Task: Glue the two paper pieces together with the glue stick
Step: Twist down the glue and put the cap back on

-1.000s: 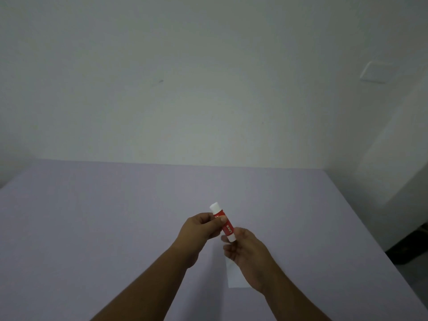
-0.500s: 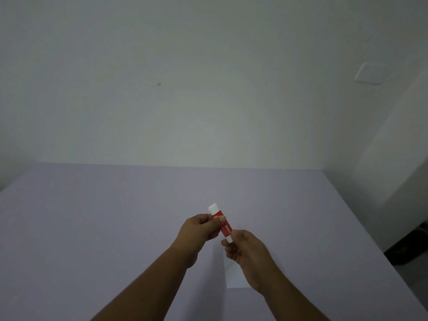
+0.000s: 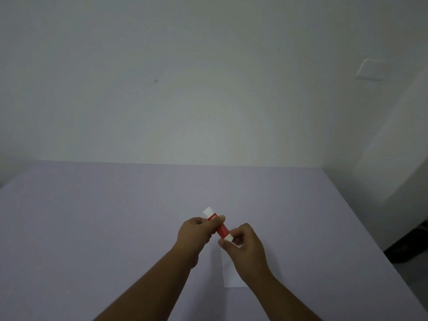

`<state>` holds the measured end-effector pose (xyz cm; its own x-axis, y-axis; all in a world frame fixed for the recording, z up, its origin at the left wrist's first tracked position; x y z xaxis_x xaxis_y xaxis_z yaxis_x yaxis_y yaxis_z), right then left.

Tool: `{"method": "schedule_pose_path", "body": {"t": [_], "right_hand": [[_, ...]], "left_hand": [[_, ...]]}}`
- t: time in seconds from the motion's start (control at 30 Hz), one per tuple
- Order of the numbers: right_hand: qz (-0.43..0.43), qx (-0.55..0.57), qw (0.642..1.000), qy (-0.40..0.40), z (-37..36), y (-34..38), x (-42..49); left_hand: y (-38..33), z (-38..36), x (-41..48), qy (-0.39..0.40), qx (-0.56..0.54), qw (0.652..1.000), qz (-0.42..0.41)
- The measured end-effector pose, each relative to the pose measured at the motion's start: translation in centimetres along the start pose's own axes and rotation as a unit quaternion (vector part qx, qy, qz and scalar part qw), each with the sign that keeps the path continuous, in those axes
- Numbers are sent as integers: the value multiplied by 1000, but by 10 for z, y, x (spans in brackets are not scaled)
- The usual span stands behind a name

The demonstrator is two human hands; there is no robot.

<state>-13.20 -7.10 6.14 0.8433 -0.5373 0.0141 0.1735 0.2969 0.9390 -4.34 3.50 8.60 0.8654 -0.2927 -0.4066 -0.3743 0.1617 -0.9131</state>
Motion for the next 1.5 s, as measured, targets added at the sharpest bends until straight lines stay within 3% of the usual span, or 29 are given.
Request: {"method": "schedule_pose_path", "body": {"t": [0.13, 0.33, 0.47, 0.57, 0.7, 0.87, 0.93, 1.0, 1.07, 1.17, 1.5], "right_hand": [[-19, 1, 1000, 22, -3, -6, 5], [-117, 99, 986, 62, -2, -25, 23], [-170, 108, 976, 84, -2, -50, 39], [-194, 101, 971, 97, -6, -69, 48], [-220, 64, 967, 112, -13, -87, 56], [-228, 18, 965, 128, -19, -95, 60], [-227, 8, 965, 132, -19, -96, 61], [-224, 0, 965, 137, -19, -95, 61], [-224, -2, 963, 147, -18, -94, 60], [-226, 10, 961, 158, -17, -89, 58], [-97, -89, 981, 145, -5, -63, 49]], "left_hand": [[4, 0, 7, 5, 14, 1000, 11], [12, 12, 34, 114, 23, 992, 56], [28, 38, 75, -26, -28, 998, 47], [49, 45, 99, -55, 134, 989, 24], [74, 29, 121, 0, 373, 927, -47], [89, 14, 136, -4, 428, 899, -93], [88, 12, 137, -20, 412, 906, -92], [85, 12, 136, -42, 327, 942, -61], [79, 11, 133, -20, 129, 991, 15], [66, 10, 123, 38, -80, 993, 83], [37, 14, 97, 95, -31, 995, -4]]}}
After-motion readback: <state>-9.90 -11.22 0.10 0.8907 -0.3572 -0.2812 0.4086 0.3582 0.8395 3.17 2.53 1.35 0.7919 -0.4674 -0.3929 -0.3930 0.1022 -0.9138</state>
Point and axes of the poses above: each hand's wrist, its own x-axis towards the middle knuckle, its own z-axis out of the back of the hand, y = z × x, the point moved 1 cm from there along x, towards the middle knuckle
